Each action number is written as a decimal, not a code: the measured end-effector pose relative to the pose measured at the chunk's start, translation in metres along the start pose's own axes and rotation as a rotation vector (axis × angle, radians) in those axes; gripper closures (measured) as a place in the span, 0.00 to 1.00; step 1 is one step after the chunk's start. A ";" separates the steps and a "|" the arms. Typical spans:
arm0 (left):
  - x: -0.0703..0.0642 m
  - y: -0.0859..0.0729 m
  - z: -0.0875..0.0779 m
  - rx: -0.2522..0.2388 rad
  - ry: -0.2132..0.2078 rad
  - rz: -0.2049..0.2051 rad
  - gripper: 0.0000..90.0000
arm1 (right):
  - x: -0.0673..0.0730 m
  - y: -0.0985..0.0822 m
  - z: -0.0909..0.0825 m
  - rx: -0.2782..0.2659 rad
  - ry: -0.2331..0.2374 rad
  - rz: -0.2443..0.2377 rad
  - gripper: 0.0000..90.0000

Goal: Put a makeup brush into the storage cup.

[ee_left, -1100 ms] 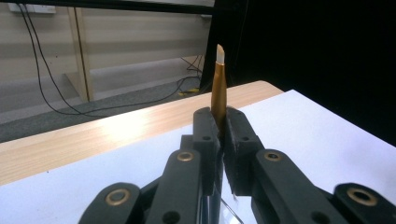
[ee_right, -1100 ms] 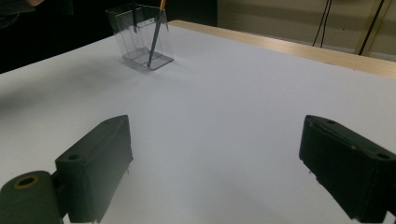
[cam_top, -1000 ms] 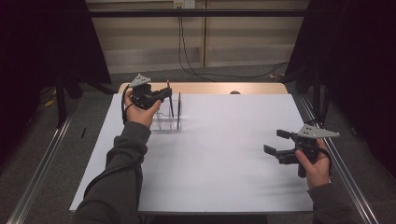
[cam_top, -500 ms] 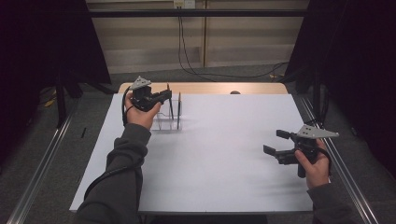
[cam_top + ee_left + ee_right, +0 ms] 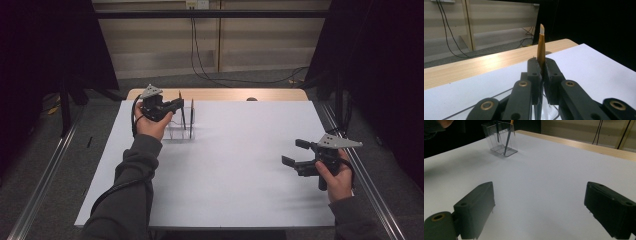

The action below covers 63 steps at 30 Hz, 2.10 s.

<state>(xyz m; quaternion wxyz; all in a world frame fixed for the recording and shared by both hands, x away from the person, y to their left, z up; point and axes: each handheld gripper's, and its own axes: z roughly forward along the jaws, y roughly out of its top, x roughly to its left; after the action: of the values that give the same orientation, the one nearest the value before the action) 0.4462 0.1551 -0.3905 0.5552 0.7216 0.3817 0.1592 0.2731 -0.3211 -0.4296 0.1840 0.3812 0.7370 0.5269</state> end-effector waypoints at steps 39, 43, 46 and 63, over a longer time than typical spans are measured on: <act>-0.002 -0.018 0.011 0.027 0.006 -0.001 0.93 | -0.002 -0.001 -0.001 -0.002 -0.001 0.007 0.10; -0.002 -0.021 0.013 0.036 0.005 -0.001 0.93 | -0.002 -0.001 0.000 -0.003 0.002 0.005 0.10; -0.002 -0.022 0.013 0.038 0.008 -0.005 0.93 | -0.002 -0.001 0.001 0.001 0.002 0.005 0.10; -0.001 -0.026 0.010 0.036 0.012 -0.004 0.93 | -0.002 0.000 0.004 -0.003 0.016 0.004 0.10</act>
<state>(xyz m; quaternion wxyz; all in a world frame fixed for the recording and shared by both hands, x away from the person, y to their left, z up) 0.4422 0.1497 -0.4174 0.5403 0.7297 0.3891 0.1555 0.2774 -0.3200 -0.4314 0.1777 0.3782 0.7370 0.5312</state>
